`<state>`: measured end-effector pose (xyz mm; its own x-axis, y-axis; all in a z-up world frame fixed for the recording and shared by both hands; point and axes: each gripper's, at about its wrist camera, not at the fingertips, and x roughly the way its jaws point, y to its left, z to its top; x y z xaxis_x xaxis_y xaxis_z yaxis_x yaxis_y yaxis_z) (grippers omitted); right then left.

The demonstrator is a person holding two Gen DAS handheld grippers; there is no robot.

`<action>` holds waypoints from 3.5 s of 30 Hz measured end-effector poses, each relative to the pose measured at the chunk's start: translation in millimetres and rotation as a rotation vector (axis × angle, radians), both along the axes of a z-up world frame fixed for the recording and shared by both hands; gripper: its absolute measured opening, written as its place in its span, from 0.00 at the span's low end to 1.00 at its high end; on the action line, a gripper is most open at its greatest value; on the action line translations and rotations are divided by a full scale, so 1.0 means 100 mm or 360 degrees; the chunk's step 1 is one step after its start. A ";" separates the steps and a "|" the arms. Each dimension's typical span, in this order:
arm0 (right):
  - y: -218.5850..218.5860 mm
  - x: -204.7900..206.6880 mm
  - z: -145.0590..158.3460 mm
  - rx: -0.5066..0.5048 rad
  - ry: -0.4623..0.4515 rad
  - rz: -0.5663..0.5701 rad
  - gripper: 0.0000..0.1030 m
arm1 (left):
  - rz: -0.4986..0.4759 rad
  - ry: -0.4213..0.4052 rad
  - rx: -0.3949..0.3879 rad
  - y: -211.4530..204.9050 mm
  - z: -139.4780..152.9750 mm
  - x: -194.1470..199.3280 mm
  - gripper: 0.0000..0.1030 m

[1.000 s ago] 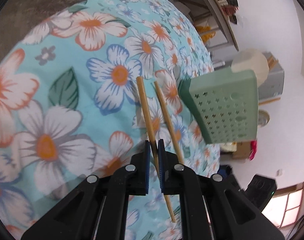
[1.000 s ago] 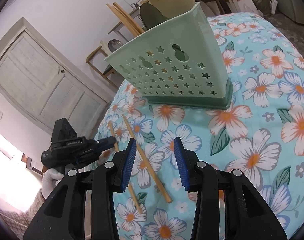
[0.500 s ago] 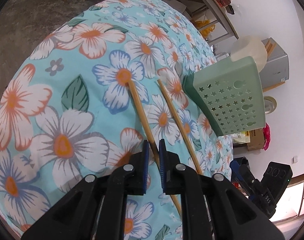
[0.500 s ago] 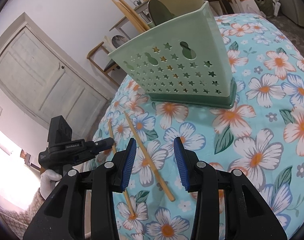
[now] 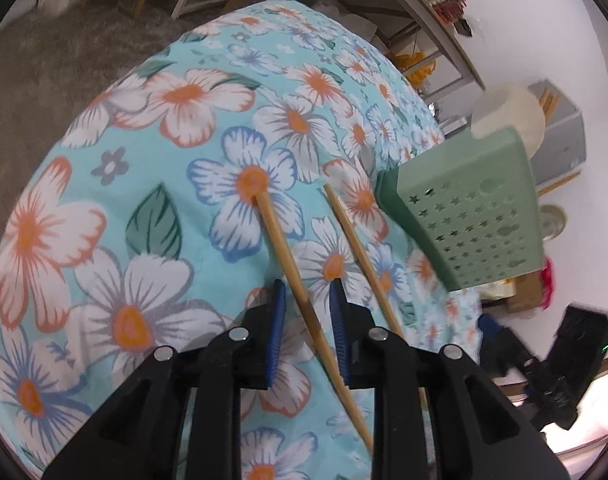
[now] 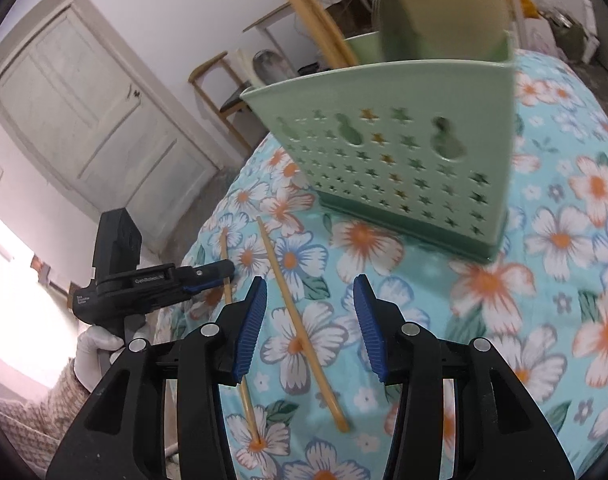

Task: Organize utensils
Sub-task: 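Spread the chopsticks apart with the left tool while the right tool approaches them, then grasp one chopstick with the right tool while the left tool holds the other, then lift both chopsticks with both tools up above the green holder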

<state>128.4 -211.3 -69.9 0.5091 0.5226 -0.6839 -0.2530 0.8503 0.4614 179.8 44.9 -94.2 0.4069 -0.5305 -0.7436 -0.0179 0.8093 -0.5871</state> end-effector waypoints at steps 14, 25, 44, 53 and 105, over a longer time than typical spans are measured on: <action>0.80 0.40 -0.35 -0.0386 0.0080 0.0352 0.32 | -0.0158 -0.0324 0.0622 -0.42 0.11 -0.16 0.18; 0.93 0.45 -0.53 -0.0506 0.0111 0.0391 0.07 | -0.0161 -0.0348 0.0691 -0.50 0.12 -0.16 0.18; 0.56 0.19 -0.39 -0.0570 0.0162 0.0317 0.13 | -0.0162 -0.0364 0.0739 -0.55 0.14 -0.17 0.18; 0.84 0.54 -0.42 -0.0612 0.0109 0.0336 0.15 | -0.0156 -0.0349 0.0705 -0.53 0.14 -0.17 0.19; -0.45 -0.25 1.12 -0.0061 -0.0546 -0.0202 0.04 | -0.0047 -0.1686 0.0030 -0.91 2.72 -0.31 0.05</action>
<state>102.9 -256.1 41.9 0.7712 0.4181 -0.4801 -0.2789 0.8998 0.3355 148.7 -46.6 177.7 0.8396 -0.5427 -0.0248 0.5155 0.8103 -0.2786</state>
